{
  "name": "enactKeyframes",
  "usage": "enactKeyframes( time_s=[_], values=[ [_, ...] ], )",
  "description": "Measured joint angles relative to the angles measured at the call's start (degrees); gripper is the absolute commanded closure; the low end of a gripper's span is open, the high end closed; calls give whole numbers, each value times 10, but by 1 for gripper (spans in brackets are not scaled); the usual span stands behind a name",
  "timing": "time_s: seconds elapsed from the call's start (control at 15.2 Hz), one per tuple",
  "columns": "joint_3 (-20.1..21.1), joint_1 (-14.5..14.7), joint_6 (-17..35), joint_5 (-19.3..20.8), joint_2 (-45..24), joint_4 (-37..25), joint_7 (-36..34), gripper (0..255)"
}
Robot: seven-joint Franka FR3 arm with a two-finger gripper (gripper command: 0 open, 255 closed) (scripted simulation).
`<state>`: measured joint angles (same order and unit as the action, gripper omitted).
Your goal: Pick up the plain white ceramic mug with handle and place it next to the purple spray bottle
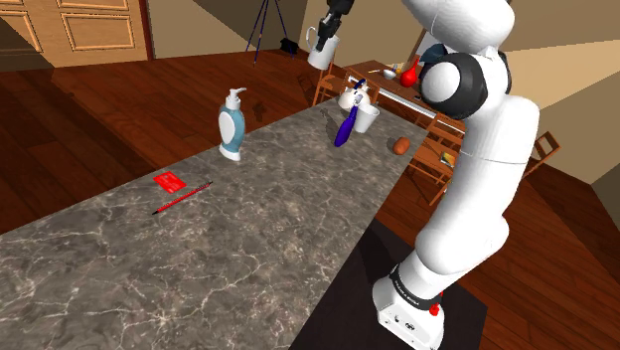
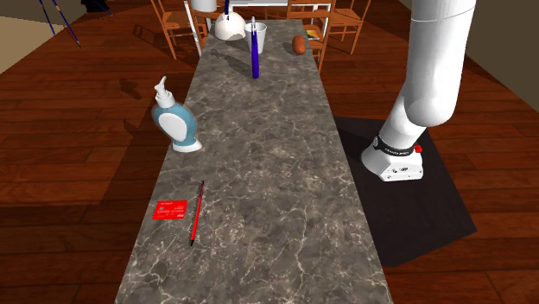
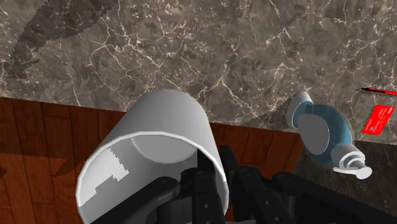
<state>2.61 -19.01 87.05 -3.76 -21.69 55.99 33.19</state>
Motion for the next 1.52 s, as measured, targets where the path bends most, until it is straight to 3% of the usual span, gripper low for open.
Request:
enactKeyframes(
  time_s=[0.26,0.33,1.06,1.52],
  values=[
    [-7,-28,-55,-6,-92,-144,31,255],
    [-8,-32,-54,-7,-95,-145,36,255],
    [-10,-35,78,-10,-16,66,50,255],
    [-10,-35,144,-12,4,153,56,255]
  ],
)
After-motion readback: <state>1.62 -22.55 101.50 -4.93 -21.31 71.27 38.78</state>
